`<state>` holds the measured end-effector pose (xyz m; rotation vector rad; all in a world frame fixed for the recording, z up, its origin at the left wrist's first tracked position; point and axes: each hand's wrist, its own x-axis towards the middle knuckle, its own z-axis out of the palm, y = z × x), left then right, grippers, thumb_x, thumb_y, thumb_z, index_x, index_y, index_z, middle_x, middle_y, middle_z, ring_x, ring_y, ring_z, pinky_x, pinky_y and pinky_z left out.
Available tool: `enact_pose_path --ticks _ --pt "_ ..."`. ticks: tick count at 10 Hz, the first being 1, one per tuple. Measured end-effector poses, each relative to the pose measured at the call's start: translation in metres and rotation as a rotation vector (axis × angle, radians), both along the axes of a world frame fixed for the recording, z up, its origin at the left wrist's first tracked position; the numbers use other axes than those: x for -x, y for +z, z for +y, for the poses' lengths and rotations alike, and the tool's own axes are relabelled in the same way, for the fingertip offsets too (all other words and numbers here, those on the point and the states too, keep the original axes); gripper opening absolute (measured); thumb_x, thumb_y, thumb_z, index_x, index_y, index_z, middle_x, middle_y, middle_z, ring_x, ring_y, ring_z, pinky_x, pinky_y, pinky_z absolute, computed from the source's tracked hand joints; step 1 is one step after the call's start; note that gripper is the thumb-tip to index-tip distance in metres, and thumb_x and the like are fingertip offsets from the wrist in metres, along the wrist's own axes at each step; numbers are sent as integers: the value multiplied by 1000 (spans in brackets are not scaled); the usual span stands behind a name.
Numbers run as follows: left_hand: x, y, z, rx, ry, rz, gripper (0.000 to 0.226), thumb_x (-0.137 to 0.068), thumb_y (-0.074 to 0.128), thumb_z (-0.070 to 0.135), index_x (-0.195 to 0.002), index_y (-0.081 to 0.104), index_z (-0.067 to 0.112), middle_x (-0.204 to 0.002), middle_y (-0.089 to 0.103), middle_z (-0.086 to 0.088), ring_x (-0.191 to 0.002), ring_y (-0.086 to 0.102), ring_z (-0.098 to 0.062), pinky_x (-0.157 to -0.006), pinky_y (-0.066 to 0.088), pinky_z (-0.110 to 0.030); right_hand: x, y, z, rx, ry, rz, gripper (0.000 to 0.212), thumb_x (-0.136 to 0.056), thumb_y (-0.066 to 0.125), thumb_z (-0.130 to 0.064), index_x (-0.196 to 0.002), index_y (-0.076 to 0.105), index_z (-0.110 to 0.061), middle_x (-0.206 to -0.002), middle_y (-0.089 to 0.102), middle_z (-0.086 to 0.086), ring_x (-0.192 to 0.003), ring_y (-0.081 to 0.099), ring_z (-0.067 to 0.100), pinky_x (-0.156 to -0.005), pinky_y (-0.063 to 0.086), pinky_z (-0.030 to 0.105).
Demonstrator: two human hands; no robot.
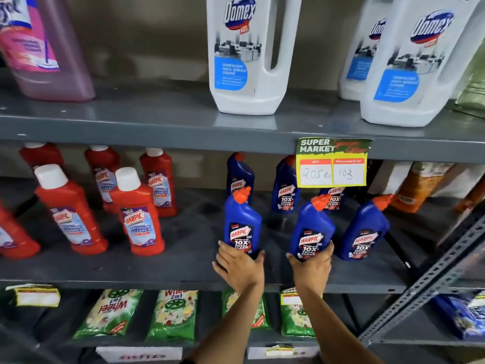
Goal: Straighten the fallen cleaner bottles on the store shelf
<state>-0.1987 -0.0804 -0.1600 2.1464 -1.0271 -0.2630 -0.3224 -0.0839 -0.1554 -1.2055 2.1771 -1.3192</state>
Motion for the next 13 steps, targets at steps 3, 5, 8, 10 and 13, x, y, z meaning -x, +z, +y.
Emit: enact_pose_path --ticks 3,5,8,10,13 --pt "-5 -2 -9 -34 44 -15 107 -48 82 51 -128 36 -3 -122 56 -21 -119 51 -37 -105 34 -56 -17 2 -10 -66 -25 95 115 -58 84 -36 -143 14 -4 -139 45 23 -128 45 38 -107 35 50" --pt "-11 -3 -7 -34 44 -58 111 -44 83 52 -127 39 -6 -117 60 -24 -111 56 -39 -98 42 -53 -31 -1 -10 -64 -2 105 114 -58 83 -36 -143 13 -5 -140 45 21 -127 46 37 -111 32 48" --pt "-13 -2 -5 -49 23 -60 114 -43 83 52 -130 38 -5 -115 60 -23 -108 58 -38 -96 44 -51 -31 -3 -13 -86 9 103 113 -61 80 -35 -144 9 -7 -142 42 20 -130 43 36 -115 29 46" --pt "-17 2 3 -72 -22 16 122 -51 82 53 -141 24 -6 -133 50 -24 -125 48 -37 -108 37 -48 -32 -3 -12 -128 21 91 116 -63 81 -38 -145 6 -7 -147 37 19 -134 39 35 -117 26 45" --pt "-60 10 48 -132 -333 -70 115 -74 56 65 -148 -2 -2 -158 11 -19 -147 11 -31 -121 8 -38 -61 0 32 -155 25 85 106 -76 69 -44 -146 3 0 -155 18 22 -144 19 33 -119 17 44"
